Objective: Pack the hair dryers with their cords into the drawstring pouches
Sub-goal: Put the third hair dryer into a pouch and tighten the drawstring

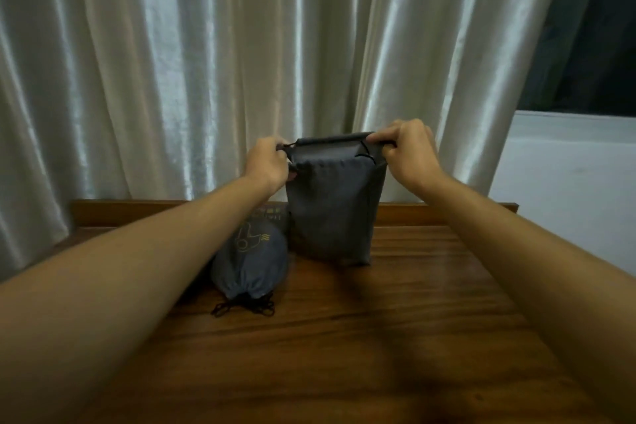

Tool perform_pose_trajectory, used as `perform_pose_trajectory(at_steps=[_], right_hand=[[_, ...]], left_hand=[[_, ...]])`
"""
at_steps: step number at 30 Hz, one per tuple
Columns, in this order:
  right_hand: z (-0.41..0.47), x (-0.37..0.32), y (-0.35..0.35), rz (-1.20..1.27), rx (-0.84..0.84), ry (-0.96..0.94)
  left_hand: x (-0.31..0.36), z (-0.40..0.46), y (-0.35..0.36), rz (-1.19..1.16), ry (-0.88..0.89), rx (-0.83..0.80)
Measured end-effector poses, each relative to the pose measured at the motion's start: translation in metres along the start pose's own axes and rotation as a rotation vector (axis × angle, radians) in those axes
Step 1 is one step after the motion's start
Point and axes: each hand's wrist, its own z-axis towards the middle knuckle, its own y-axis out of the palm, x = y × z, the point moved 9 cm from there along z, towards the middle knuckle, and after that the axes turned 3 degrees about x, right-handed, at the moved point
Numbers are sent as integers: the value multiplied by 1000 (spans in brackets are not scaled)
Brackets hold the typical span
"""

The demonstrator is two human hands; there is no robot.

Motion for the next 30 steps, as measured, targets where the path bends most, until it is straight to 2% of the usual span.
perform_pose_trajectory(at_steps=[8, 11, 16, 21, 24, 27, 30], right_hand=[[-44, 9, -3, 41, -22, -26], [-80, 7, -3, 45, -54, -52], [-155, 3, 7, 45, -101, -84], [-207, 6, 14, 19, -114, -57], [-228, 11, 17, -18, -144, -15], [-246, 10, 18, -68, -152, 4], [-263, 3, 23, -191, -159, 10]], left_hand=[[-21, -57, 5, 19, 70, -12], [-33, -92, -3, 109, 115, -26], [-74, -159, -6, 167, 88, -103], [-108, -211, -7, -11, -7, -147], [-118, -236, -5, -111, -25, -246], [-117, -253, -9, 99, 126, -253], [-107, -260, -16, 257, 286, -142]])
